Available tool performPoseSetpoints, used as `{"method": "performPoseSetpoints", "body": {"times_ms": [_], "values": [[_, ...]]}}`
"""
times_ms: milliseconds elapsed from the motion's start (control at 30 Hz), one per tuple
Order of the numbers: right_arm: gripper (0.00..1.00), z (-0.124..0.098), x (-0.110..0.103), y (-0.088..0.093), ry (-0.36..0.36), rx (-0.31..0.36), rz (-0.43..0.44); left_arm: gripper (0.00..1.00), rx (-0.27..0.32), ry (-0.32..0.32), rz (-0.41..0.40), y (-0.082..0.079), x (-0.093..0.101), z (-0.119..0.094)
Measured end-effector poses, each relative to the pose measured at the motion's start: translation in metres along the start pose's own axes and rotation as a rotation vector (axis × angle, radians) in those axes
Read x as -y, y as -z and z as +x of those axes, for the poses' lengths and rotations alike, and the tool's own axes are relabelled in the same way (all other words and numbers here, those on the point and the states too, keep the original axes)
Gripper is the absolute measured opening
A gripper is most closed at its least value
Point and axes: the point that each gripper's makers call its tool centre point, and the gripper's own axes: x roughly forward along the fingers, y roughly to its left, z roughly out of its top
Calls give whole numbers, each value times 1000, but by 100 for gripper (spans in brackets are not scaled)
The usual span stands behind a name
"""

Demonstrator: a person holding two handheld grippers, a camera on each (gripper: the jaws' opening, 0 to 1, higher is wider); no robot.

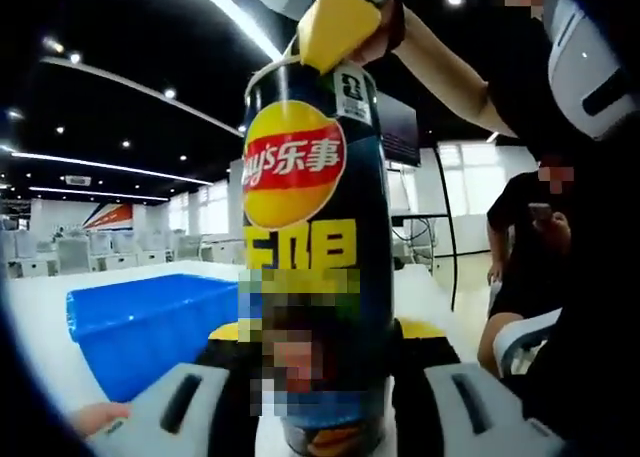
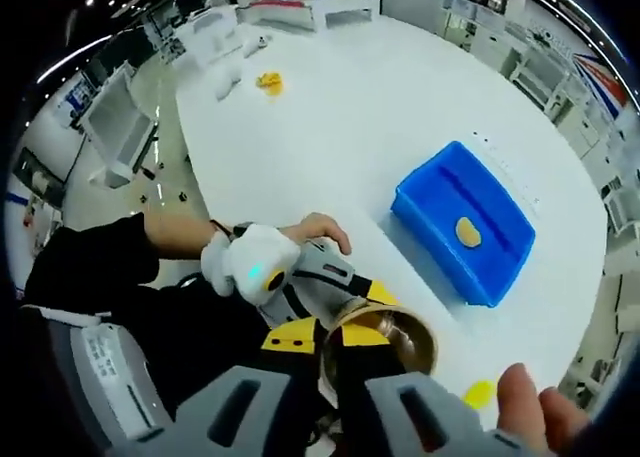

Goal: Open the lid of the chip container on the table, take out the chips, place them into the box in front of the container, and close the lid

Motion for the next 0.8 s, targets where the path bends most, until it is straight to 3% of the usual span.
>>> {"method": "performPoseSetpoints", "body": {"times_ms": [67,100,167,267,367,433,500,600,667,800], "values": [[7,-7,2,-6,4,53,-54,51,4,1,0,0,0,0],[8,-17,4,-13,13,121,-94,51,6,1,1,0,0,0],[11,-32,6,-16,16,177,-81,51,13,3,-1,0,0,0],[15,-70,16,-34,32,378,-64,51,21,3,-3,0,-1,-1],[21,-119,40,-44,133,615,-67,51,21,2,-5,0,-1,-1],[28,-149,58,-40,217,749,-67,51,23,1,-5,0,-1,-1],[30,-178,72,-30,270,894,-34,51,23,2,-6,0,-1,-1],[30,-206,92,-6,358,1041,2,51,26,1,-7,0,0,-1],[32,-209,104,15,425,1076,2,51,28,1,-9,0,0,-1],[39,-188,147,68,544,1171,147,51,31,0,-10,0,0,-1]]}}
